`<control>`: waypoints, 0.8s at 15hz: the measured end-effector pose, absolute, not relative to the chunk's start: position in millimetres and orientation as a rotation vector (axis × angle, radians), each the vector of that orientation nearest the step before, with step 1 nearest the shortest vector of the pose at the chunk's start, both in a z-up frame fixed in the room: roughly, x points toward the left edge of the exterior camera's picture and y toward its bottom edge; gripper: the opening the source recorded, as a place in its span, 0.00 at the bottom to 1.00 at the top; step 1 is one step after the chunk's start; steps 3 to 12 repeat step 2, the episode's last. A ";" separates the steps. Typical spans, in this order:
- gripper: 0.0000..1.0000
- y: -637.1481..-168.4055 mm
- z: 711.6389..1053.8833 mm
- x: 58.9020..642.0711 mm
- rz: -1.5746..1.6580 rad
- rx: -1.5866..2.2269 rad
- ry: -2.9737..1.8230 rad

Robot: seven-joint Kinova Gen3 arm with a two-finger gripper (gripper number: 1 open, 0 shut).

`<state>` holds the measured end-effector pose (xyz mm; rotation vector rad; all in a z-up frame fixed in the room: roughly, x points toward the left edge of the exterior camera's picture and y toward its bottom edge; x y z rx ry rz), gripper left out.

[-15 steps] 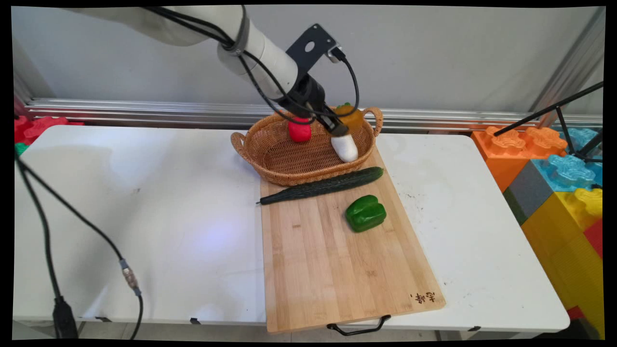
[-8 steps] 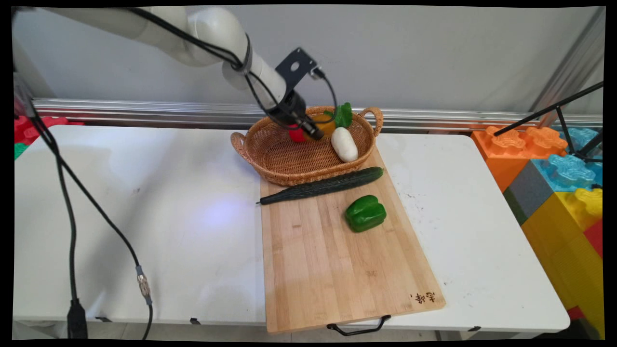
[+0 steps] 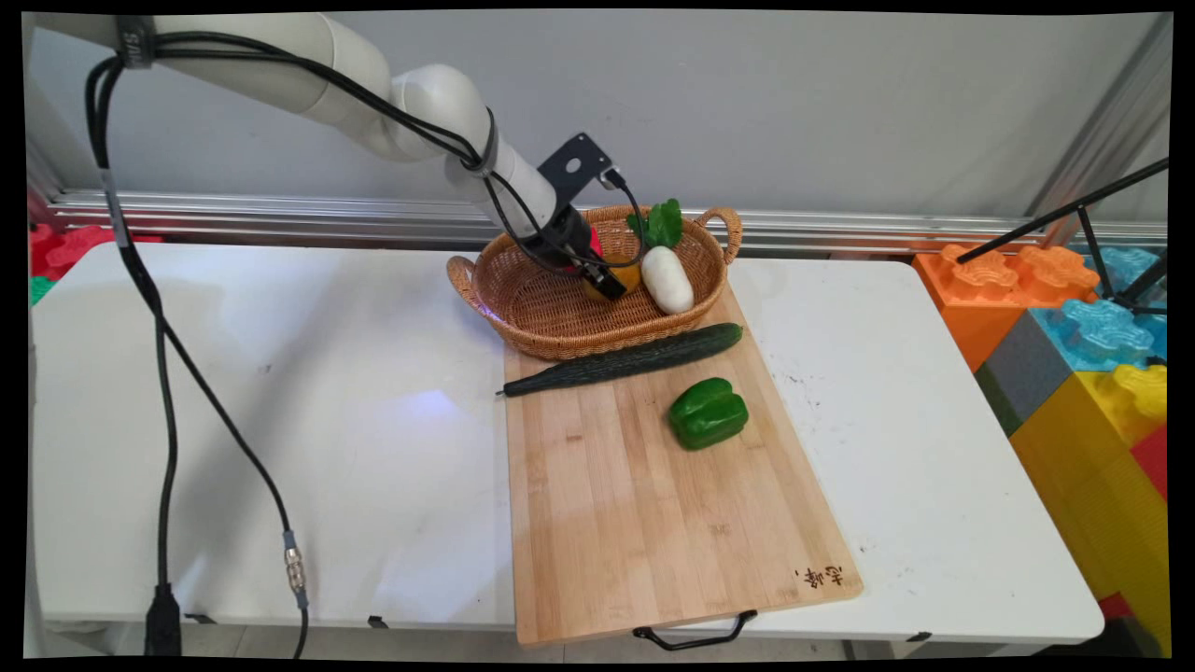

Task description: Place the picked object in the vegetable basket

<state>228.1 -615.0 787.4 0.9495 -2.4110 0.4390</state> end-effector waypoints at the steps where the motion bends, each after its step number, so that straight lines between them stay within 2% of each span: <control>1: 1.00 -614.8 788.6 225.3 0.434 0.937 -2.411; 12: 1.00 -614.0 791.4 222.8 0.434 0.924 -2.410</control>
